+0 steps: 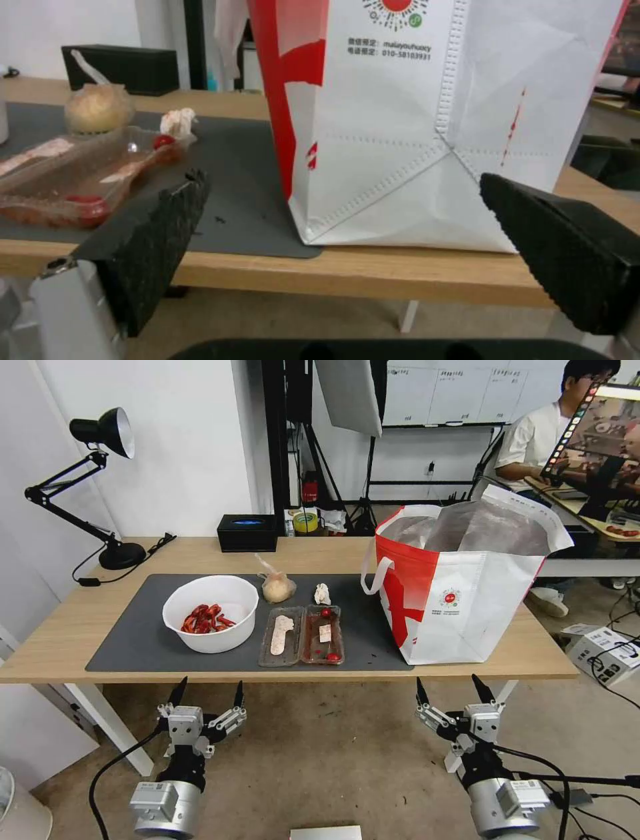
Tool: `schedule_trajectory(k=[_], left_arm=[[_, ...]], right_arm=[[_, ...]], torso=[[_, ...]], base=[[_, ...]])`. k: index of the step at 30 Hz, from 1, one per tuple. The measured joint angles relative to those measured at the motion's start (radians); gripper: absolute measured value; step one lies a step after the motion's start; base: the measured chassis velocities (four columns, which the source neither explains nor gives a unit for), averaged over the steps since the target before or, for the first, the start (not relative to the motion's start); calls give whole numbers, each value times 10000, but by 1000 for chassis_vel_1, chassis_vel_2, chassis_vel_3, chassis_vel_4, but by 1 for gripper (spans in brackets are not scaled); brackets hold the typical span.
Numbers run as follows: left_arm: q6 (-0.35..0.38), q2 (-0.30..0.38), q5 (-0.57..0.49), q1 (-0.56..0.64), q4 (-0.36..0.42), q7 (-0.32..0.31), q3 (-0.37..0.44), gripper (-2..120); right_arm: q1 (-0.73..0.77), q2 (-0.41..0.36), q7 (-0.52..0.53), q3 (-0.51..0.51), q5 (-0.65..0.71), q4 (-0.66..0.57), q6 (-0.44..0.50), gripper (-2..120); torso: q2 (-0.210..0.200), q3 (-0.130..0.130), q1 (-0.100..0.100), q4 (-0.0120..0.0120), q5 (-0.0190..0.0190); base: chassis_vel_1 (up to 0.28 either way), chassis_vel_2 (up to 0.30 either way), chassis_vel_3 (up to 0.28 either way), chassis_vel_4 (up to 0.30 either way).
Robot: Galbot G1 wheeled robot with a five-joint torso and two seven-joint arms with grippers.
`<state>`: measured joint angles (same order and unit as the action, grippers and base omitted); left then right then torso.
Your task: Pick up the trash from the table and place it into the takeout bag.
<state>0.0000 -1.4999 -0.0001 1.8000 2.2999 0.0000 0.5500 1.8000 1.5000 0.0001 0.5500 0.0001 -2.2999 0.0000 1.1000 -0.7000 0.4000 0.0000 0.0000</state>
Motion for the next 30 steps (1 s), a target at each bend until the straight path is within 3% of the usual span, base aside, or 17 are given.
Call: schedule_trajectory(k=[23, 25, 30], left_arm=[[36, 14, -37, 0, 9, -12, 10, 100], [169, 58, -182, 11, 65, -50, 38, 100], [1456, 536, -1555, 128, 688, -573, 424, 100]], right_arm=[[-34, -205, -2, 39, 133, -4, -119, 100], [-51, -279, -11, 38, 199, -9, -174, 100], [-331, -1435, -106, 298, 1147, -104, -1033, 100]], torso=[[0, 0, 0, 3, -3], [0, 0, 0, 0, 2], [0, 0, 0, 0, 2]], base=[[0, 0, 0, 0], [0, 0, 0, 0], [0, 0, 0, 0]])
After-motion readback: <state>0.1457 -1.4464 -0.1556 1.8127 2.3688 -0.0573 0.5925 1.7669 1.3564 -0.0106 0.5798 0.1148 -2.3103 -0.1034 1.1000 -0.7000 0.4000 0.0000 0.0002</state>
